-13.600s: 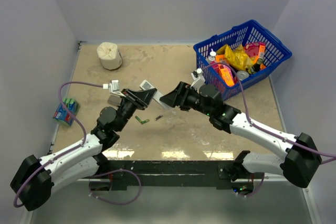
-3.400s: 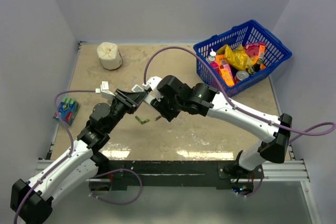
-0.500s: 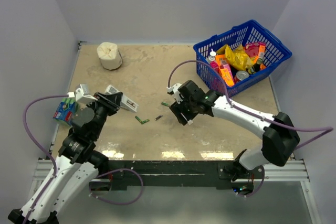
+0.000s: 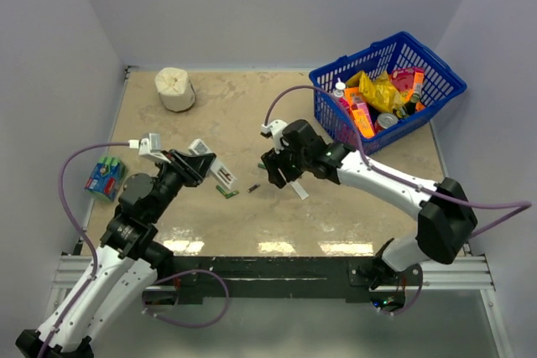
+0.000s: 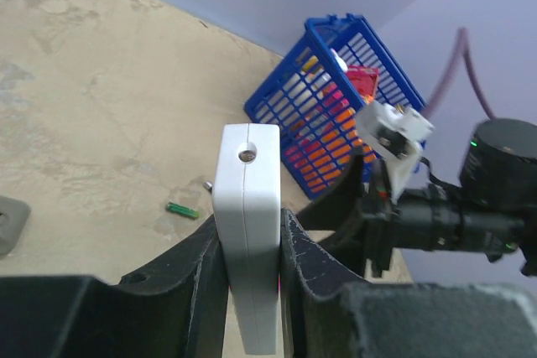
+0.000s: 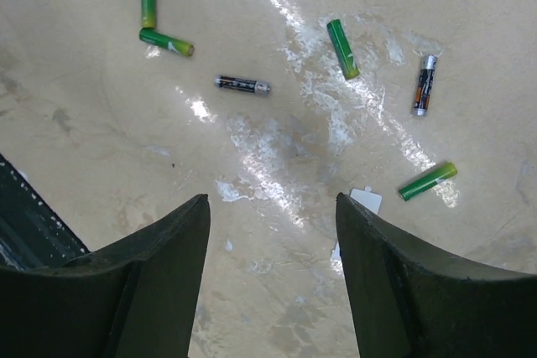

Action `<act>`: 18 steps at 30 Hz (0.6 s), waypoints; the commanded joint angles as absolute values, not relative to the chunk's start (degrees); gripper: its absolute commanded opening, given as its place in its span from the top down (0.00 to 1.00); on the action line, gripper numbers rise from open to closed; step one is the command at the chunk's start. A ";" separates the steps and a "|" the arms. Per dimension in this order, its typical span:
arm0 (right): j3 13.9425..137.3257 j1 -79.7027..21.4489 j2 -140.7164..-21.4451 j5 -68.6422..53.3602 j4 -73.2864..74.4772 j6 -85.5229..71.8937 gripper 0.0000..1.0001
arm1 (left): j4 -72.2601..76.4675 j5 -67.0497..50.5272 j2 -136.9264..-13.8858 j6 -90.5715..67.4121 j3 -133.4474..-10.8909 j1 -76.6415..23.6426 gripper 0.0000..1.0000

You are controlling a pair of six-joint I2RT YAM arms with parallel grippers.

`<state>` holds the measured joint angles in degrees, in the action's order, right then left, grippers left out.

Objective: Load the batteries into the remote control
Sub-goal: Pick up the battery from the center of the board.

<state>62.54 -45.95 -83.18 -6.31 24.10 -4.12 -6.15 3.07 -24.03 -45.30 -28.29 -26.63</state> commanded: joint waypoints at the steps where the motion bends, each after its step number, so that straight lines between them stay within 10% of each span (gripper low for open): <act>1: 67.75 -45.44 -86.30 -1.77 22.32 -8.35 0.37 | 1.58 -7.20 -26.98 -42.36 -28.83 -26.37 1.00; 18: 85.69 -44.74 -106.16 0.97 34.19 -0.97 0.53 | 7.11 -13.45 -30.84 -37.88 -22.25 -25.49 1.00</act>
